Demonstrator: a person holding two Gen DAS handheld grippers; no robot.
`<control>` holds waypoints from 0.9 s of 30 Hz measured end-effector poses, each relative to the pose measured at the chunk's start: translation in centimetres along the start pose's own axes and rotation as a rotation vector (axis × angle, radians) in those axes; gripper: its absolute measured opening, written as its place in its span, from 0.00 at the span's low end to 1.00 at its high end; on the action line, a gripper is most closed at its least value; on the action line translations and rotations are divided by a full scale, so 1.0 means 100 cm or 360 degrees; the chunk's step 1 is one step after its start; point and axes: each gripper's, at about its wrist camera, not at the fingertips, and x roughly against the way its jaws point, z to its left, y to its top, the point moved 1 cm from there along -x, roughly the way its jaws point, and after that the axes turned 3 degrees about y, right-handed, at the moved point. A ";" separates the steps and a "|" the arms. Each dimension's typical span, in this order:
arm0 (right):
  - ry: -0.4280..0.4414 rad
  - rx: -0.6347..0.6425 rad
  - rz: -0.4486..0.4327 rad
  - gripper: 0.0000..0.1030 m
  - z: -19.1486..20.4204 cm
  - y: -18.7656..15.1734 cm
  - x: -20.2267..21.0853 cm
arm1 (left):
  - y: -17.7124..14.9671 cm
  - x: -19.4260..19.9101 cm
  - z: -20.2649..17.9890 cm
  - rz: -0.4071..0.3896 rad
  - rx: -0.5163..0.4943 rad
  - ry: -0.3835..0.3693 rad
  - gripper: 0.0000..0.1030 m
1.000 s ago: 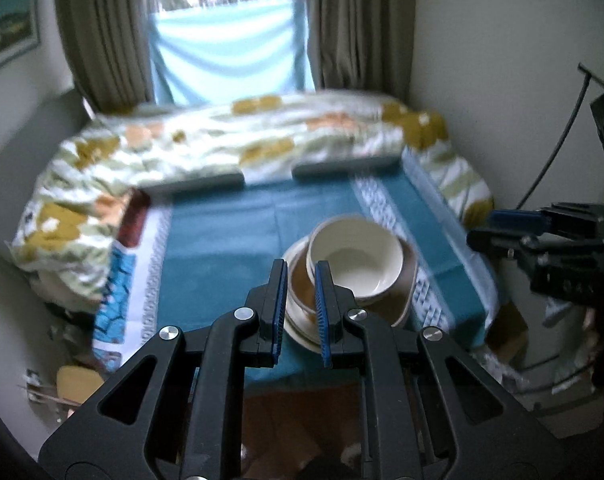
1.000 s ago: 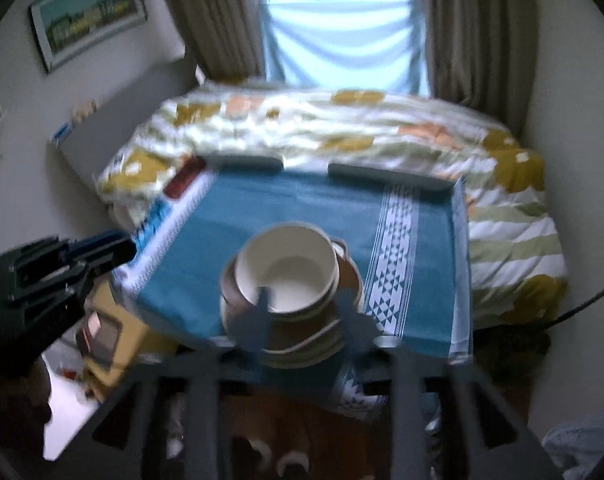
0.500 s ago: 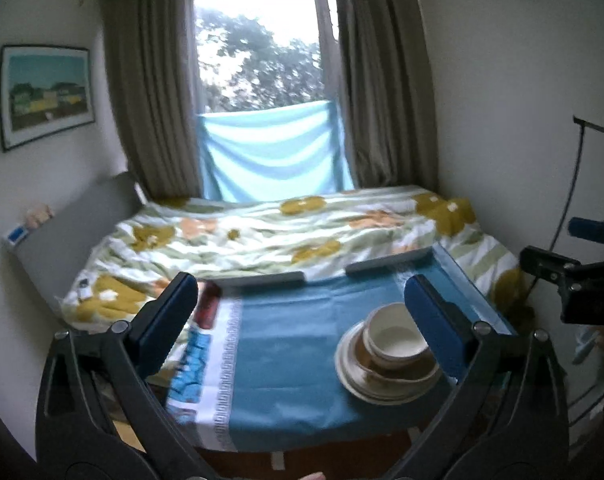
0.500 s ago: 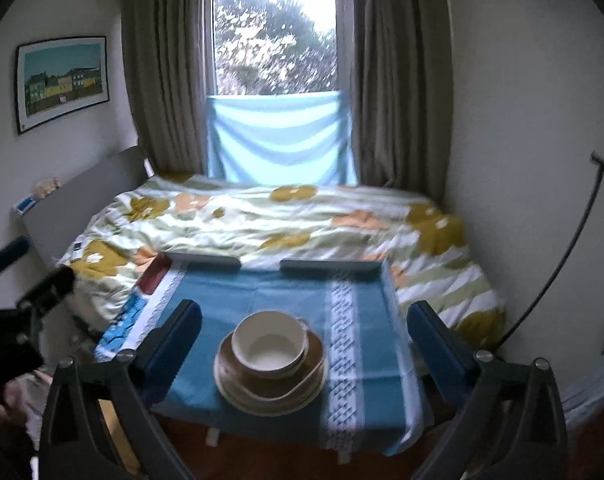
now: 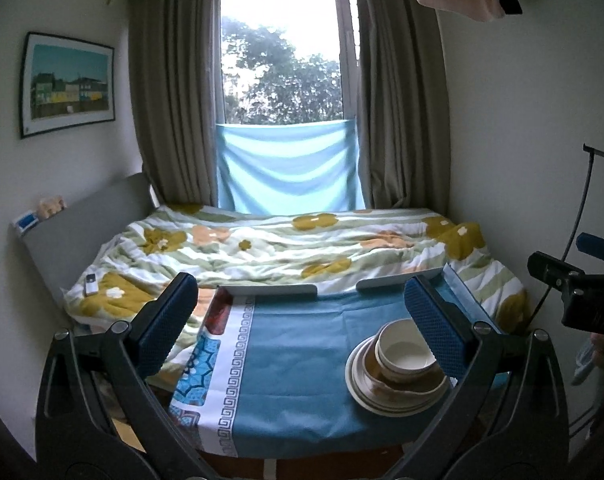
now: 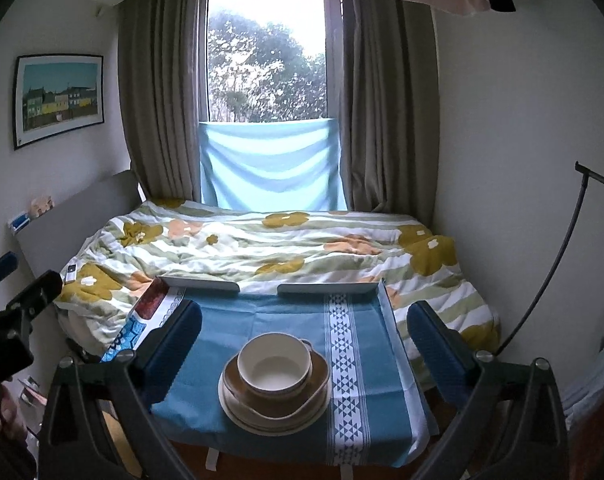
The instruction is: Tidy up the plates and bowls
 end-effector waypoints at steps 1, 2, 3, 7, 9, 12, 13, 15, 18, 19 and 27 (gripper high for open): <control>-0.0002 -0.0004 -0.0003 0.99 0.000 0.000 0.001 | 0.000 0.000 0.000 0.0002 -0.0001 0.0002 1.00; -0.0004 -0.0008 -0.0006 0.99 0.001 0.000 0.001 | 0.000 0.000 -0.001 0.0001 -0.0002 0.0000 1.00; -0.0005 -0.0007 -0.0006 0.99 0.001 0.001 0.001 | 0.000 0.001 0.000 0.0001 -0.0004 -0.0002 1.00; -0.0010 -0.0002 -0.0015 0.99 0.001 0.001 0.002 | -0.001 -0.001 -0.002 0.0005 -0.0007 -0.0005 1.00; -0.0012 0.0004 -0.0021 0.99 0.002 0.003 0.003 | -0.002 -0.001 -0.002 0.0008 -0.0007 -0.0009 1.00; -0.0010 0.0012 -0.0027 0.99 0.002 0.003 0.003 | -0.002 -0.001 -0.001 0.0007 -0.0007 -0.0012 1.00; -0.0009 0.0014 -0.0031 0.99 0.002 0.004 0.003 | -0.002 -0.001 -0.002 0.0007 -0.0007 -0.0008 1.00; -0.0007 0.0017 -0.0034 0.99 0.002 0.004 0.003 | -0.003 -0.001 -0.001 0.0003 -0.0009 -0.0004 1.00; -0.0005 0.0016 -0.0039 0.99 0.004 0.004 0.004 | -0.003 0.000 -0.001 -0.0001 -0.0004 0.0004 1.00; -0.0004 0.0017 -0.0038 0.99 0.004 0.004 0.004 | -0.003 0.001 -0.001 -0.0003 -0.0001 0.0005 1.00; 0.0007 0.0024 -0.0037 0.99 0.004 0.007 0.006 | -0.002 0.001 -0.003 0.0002 0.0005 0.0013 1.00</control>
